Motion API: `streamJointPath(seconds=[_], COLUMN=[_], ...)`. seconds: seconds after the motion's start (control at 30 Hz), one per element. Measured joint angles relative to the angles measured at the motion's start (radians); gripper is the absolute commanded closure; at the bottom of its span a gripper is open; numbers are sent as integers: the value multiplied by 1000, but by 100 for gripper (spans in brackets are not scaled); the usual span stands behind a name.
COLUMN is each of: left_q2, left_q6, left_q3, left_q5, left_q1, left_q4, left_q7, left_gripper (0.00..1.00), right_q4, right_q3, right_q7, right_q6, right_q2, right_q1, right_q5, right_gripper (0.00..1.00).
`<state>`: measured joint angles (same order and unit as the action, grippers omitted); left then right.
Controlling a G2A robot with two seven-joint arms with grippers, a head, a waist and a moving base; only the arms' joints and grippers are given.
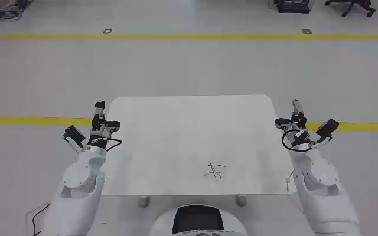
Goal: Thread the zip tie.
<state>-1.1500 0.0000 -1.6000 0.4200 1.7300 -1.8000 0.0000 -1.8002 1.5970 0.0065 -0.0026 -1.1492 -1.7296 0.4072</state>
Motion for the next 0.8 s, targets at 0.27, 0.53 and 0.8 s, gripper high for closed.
streamJointPath(seconds=[0.27, 0.53, 0.8], left_q2=[0, 0, 0], left_q6=[0, 0, 0], left_q3=[0, 0, 0], left_q5=[0, 0, 0], left_q1=[0, 0, 0], left_q4=[0, 0, 0], left_q7=[0, 0, 0], left_gripper=[0, 0, 0], right_q4=[14, 14, 14], right_q3=[-11, -10, -10], right_q7=[242, 238, 238], right_q6=[-60, -57, -57], right_q2=[20, 20, 20], right_q1=[-18, -18, -18], right_q5=[-307, -302, -302], right_gripper=[0, 0, 0])
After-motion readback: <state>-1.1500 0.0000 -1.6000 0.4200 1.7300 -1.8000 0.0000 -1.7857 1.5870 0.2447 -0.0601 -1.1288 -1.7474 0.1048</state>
